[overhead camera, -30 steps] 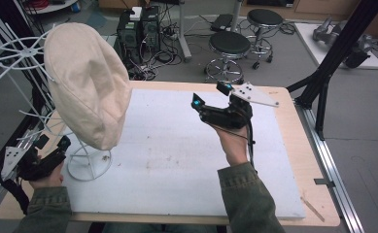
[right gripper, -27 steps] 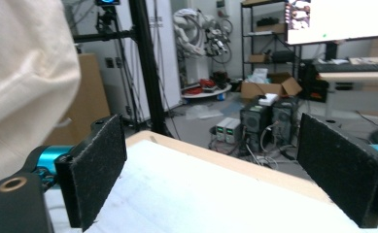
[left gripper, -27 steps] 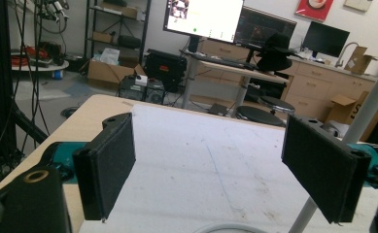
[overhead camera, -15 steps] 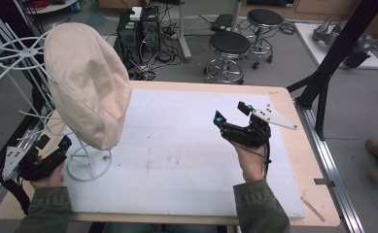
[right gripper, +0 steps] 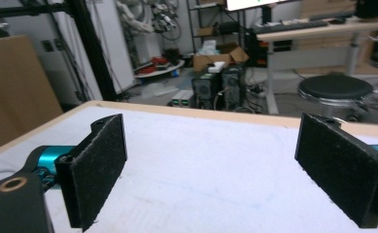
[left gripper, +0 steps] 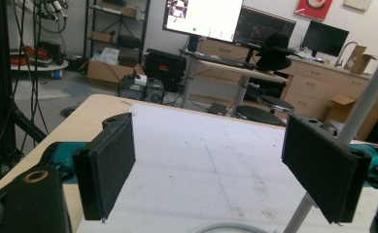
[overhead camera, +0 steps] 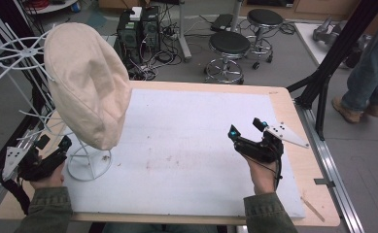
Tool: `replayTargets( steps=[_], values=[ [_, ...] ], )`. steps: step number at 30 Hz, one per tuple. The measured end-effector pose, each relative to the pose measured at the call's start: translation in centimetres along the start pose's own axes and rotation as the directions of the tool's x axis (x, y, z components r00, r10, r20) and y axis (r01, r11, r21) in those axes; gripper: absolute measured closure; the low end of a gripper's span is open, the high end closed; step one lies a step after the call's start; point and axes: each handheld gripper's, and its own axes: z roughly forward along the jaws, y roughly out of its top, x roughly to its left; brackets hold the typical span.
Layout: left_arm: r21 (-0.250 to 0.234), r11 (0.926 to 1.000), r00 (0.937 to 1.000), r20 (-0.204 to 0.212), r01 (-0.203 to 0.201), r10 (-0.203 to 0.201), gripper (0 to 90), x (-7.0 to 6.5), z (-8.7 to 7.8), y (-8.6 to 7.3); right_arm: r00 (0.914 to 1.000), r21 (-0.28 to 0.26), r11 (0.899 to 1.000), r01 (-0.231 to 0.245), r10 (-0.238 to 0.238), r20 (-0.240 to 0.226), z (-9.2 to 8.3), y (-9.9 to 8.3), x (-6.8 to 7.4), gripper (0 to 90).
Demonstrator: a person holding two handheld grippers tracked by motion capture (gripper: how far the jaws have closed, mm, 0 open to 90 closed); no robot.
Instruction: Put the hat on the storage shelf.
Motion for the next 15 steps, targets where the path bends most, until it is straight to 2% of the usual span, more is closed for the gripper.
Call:
replayTargets(
  steps=[7,11,15],
  values=[
    [0.002,1.0000,1.0000,-0.001,0.000,0.000,19.9,0.0,0.0,0.0,0.9963,0.045,0.998,-0.041,0.038,0.077,-1.5,-2.6,-1.7,10.6],
    [0.004,1.0000,1.0000,0.000,-0.003,0.003,19.9,-0.1,0.0,0.0,0.9921,0.042,0.998,-0.038,0.032,0.121,-2.1,-4.0,-2.3,10.6],
    [0.005,1.0000,1.0000,-0.002,-0.004,0.004,19.9,-0.1,0.0,0.0,0.9831,0.022,0.999,-0.027,0.022,0.182,-2.5,-5.1,-2.9,10.6]
  ],
)
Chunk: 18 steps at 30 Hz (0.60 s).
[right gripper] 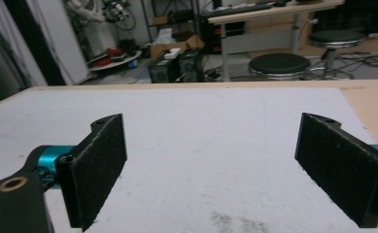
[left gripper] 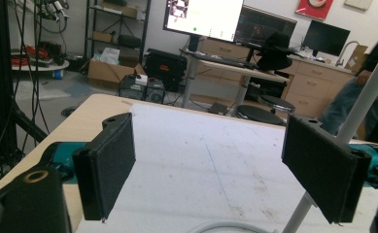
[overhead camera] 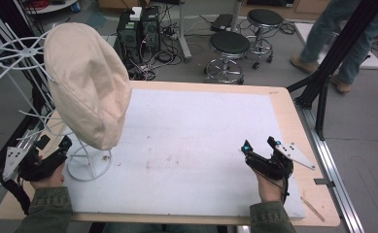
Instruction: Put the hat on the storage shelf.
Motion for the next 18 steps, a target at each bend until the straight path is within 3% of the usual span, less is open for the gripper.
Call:
replayTargets(
  steps=[5,8,12,18],
  values=[
    [-0.001,1.0000,1.0000,-0.002,-0.002,0.002,19.9,0.0,0.0,0.0,0.9967,-0.054,0.998,0.021,-0.017,0.080,-0.4,-1.6,-0.6,10.6],
    [-0.001,1.0000,1.0000,-0.002,-0.002,0.002,19.9,0.0,-0.1,0.0,0.9915,-0.054,0.998,0.036,-0.029,0.127,-0.5,-1.8,-0.7,10.6],
    [-0.003,1.0000,1.0000,-0.001,-0.001,0.001,19.9,0.0,-0.1,0.0,0.9872,-0.070,0.994,0.080,-0.070,0.143,-0.5,-1.8,-0.2,10.6],
    [-0.002,1.0000,1.0000,0.001,0.003,-0.003,19.9,-0.1,0.0,0.0,0.9885,-0.089,0.994,0.058,-0.044,0.145,-0.9,-1.7,-0.4,10.6]
  ],
)
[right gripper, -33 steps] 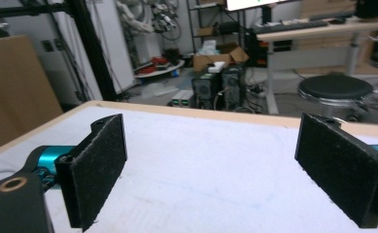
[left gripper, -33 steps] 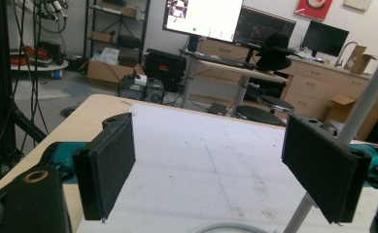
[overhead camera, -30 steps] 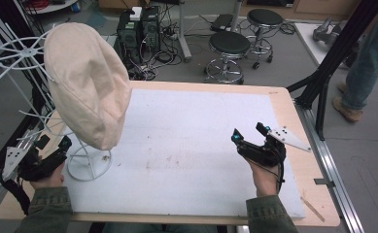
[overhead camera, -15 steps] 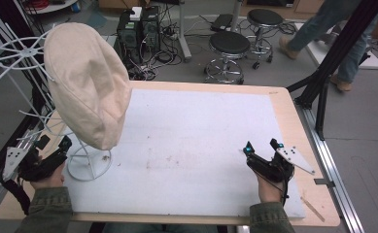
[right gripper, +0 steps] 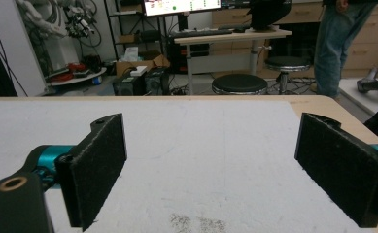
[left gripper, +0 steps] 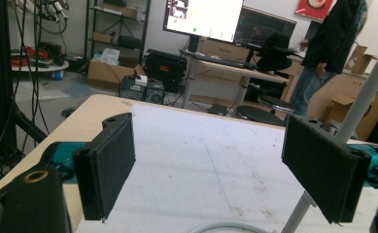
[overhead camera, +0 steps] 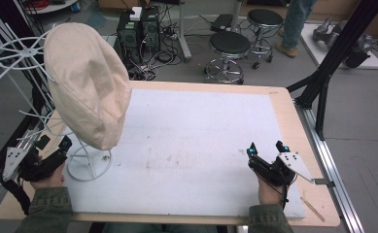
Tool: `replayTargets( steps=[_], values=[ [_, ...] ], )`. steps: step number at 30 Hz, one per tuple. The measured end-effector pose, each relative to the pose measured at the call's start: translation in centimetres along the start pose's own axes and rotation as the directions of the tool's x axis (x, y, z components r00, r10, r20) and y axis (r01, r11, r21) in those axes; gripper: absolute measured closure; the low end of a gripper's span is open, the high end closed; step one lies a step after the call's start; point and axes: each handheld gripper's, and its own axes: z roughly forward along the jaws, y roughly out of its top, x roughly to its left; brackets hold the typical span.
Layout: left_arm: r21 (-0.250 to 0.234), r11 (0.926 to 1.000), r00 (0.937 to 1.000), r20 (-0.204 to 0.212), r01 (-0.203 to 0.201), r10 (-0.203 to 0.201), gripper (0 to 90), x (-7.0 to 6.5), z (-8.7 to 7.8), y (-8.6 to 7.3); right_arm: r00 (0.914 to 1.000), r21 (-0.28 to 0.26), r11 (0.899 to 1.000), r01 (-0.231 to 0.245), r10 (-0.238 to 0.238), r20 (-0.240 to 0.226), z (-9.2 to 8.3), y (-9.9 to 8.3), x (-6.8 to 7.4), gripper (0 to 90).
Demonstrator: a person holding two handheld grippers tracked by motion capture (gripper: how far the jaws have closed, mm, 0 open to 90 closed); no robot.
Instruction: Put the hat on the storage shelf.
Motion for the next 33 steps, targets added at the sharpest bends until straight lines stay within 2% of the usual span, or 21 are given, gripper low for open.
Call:
replayTargets(
  steps=[3,4,11,17,33],
  values=[
    [-0.004,1.0000,1.0000,0.002,0.000,0.000,19.9,-0.1,0.0,0.0,0.9999,-0.008,1.000,-0.014,0.014,0.005,-0.1,0.0,-0.2,10.7],
    [-0.004,1.0000,1.0000,0.003,-0.003,0.003,19.9,-0.1,0.0,0.0,0.9999,-0.031,0.999,-0.016,0.016,0.004,-0.2,0.0,-0.4,10.7],
    [0.002,1.0000,1.0000,0.003,-0.005,0.005,19.9,-0.1,0.0,0.0,0.9981,-0.041,0.997,-0.059,0.060,0.014,-0.3,-0.4,-1.2,10.7],
    [0.002,1.0000,1.0000,0.003,-0.003,0.003,19.9,-0.1,0.1,0.0,0.9991,-0.036,0.999,-0.041,0.042,0.006,-0.2,-0.4,-0.9,10.7],
    [0.001,1.0000,1.0000,0.005,-0.005,0.005,19.9,-0.1,0.1,-0.1,0.9993,-0.017,0.999,-0.035,0.035,-0.016,0.0,-0.5,-0.9,10.6]
  ],
)
